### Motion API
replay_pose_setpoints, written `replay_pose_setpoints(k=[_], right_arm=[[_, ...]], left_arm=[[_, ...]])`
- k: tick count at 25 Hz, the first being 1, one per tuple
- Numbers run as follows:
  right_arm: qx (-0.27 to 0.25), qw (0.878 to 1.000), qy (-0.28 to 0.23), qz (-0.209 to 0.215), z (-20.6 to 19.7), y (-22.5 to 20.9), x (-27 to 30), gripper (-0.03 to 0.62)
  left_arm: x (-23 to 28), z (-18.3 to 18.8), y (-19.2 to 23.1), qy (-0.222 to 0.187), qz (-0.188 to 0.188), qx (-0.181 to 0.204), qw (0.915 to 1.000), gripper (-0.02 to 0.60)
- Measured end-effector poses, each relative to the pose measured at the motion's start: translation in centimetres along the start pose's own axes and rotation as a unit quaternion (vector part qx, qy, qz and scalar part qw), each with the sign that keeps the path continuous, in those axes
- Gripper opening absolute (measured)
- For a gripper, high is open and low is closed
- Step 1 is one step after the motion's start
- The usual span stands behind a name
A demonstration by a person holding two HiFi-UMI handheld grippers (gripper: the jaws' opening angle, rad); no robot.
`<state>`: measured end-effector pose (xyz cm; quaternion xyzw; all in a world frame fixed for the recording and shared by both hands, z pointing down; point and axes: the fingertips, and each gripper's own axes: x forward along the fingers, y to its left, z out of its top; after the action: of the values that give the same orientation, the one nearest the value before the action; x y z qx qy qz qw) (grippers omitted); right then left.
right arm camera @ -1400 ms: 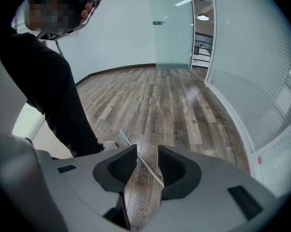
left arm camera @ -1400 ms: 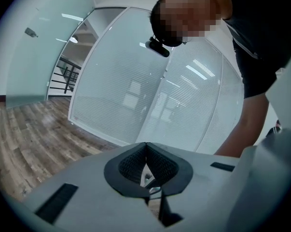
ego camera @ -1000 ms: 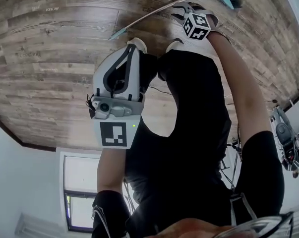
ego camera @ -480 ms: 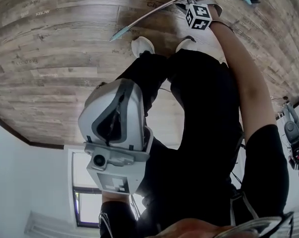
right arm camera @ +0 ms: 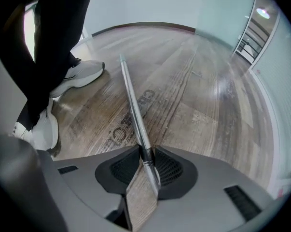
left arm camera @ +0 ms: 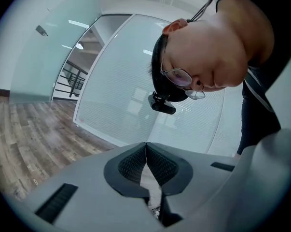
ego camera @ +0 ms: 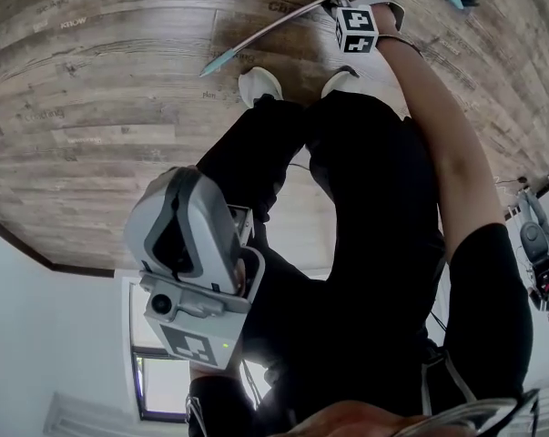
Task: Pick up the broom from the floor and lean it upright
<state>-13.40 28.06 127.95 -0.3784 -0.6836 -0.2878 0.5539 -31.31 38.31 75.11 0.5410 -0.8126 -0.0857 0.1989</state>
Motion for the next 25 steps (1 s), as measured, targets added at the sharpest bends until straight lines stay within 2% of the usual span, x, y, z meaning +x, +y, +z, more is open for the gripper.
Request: replay_pose_setpoints(k=[4, 7, 9, 11, 17, 21, 23, 25], right_arm=[[0.051, 0.997, -0.016, -0.063, 0.0, -1.7, -4.1, 0.104], [0.096, 0.99, -0.046, -0.09, 1.2, -2.7, -9.0, 0.087], [0.146, 0.981, -0.068, -0.106, 1.5, -3.5, -12.6, 0.083], [0.204, 0.967, -0.091, -0.12, 1.4, -4.4, -16.4, 0.081], [0.342, 0.911, -0.158, -0.168, 1.5, -6.0, -28.7, 0.081], [0.416, 0.867, -0.187, -0.198, 2.4, -4.9, -37.5, 0.081], [0.459, 0.839, -0.203, -0.21, 3.1, -3.4, -42.1, 0.081], [0.505, 0.8, -0.229, -0.229, 3.4, -2.9, -46.7, 0.081]], left_arm=[[-1.0, -0.2, -0.6, 0.006, 0.0, -0.005, 1.0, 0.02], [-2.3, -0.9, -1.6, 0.026, 0.008, -0.014, 0.9995, 0.02], [-2.7, -1.0, -2.7, 0.042, 0.013, -0.025, 0.9987, 0.02], [-2.7, -0.4, -4.1, 0.053, 0.017, -0.039, 0.9977, 0.02], [-2.0, 5.1, -9.5, 0.064, -0.019, -0.045, 0.9968, 0.02], [-1.7, 10.3, -13.3, 0.069, -0.05, -0.023, 0.9961, 0.02], [-2.1, 12.8, -15.6, 0.079, -0.061, -0.019, 0.9949, 0.02], [-2.1, 15.4, -18.0, 0.081, -0.085, -0.01, 0.9931, 0.02]])
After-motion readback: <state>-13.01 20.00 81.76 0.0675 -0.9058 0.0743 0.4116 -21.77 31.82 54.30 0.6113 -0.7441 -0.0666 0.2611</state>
